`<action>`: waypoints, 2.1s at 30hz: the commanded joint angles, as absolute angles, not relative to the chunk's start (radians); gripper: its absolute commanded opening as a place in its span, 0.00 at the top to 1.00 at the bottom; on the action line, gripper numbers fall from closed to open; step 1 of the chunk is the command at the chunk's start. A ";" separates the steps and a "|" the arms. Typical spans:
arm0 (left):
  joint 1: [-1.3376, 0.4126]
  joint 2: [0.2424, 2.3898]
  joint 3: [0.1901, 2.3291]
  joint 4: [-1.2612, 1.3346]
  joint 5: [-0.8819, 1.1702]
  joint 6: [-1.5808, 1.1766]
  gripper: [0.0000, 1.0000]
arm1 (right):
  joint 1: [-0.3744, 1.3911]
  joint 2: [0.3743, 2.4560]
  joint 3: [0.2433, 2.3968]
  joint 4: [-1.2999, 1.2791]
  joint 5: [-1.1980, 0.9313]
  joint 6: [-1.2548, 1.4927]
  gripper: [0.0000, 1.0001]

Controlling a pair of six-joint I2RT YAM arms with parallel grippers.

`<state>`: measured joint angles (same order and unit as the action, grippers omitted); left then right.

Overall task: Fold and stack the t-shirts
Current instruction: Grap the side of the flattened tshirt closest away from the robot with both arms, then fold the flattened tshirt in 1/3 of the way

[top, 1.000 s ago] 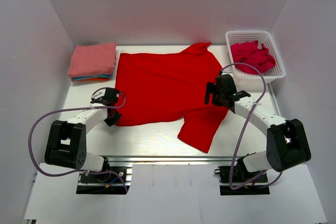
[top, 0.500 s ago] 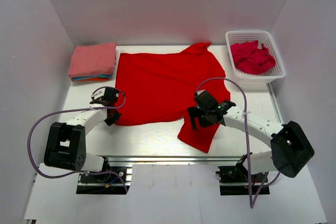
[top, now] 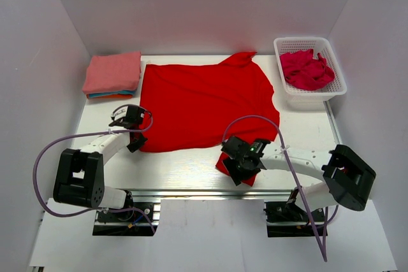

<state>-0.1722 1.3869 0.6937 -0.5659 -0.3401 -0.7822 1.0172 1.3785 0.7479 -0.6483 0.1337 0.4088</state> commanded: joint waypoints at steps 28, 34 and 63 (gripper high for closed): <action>-0.169 1.278 0.761 -0.492 -0.291 -0.784 1.00 | 0.913 1.387 0.877 -0.444 0.519 0.407 1.00; -0.169 1.341 0.854 -0.465 -0.351 -0.795 1.00 | 0.786 1.453 0.963 -0.312 0.514 0.299 1.00; -0.064 1.988 1.561 -0.505 -0.335 -0.739 1.00 | 0.416 1.877 1.548 -0.310 0.475 0.025 1.00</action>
